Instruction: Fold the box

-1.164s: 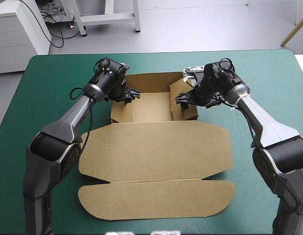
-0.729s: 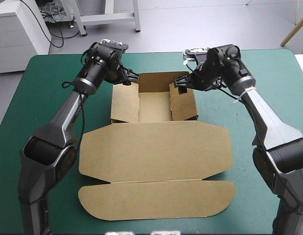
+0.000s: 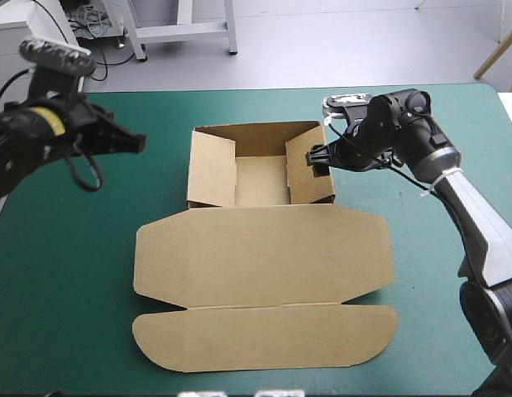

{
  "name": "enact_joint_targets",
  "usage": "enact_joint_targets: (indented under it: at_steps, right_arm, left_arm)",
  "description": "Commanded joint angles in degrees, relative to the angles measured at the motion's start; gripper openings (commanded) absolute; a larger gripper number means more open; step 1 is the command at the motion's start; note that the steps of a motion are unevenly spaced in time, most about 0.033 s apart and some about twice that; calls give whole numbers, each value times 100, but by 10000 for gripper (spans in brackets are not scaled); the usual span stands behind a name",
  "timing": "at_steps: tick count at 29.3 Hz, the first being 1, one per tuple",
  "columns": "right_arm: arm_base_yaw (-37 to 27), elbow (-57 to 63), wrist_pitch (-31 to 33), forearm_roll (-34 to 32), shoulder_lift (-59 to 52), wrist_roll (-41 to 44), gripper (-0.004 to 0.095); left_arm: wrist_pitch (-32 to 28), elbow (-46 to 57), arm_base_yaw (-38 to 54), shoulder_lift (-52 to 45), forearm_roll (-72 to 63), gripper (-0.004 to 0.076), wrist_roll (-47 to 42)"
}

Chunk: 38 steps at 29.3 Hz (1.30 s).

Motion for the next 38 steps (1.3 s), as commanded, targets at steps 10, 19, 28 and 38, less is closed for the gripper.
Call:
enact_joint_targets:
  at_steps: [10, 19, 28, 38]
  right_arm:
    - [-13, -369, -728, 262, 575, 18, 833]
    - [-13, -1439, -138, 99, 1419, 18, 833]
    - [-13, -1913, 157, 146, 1877, 18, 833]
    - [-13, -1893, 157, 125, 1877, 18, 790]
  left_arm:
    - [262, 3169, -7, -3545, -497, -10, -172]
    - [262, 4064, -7, -4383, -506, -10, -172]
    - [262, 4464, -7, -4395, -511, -10, -172]
    - [262, 4464, -7, -4395, -375, -10, -172]
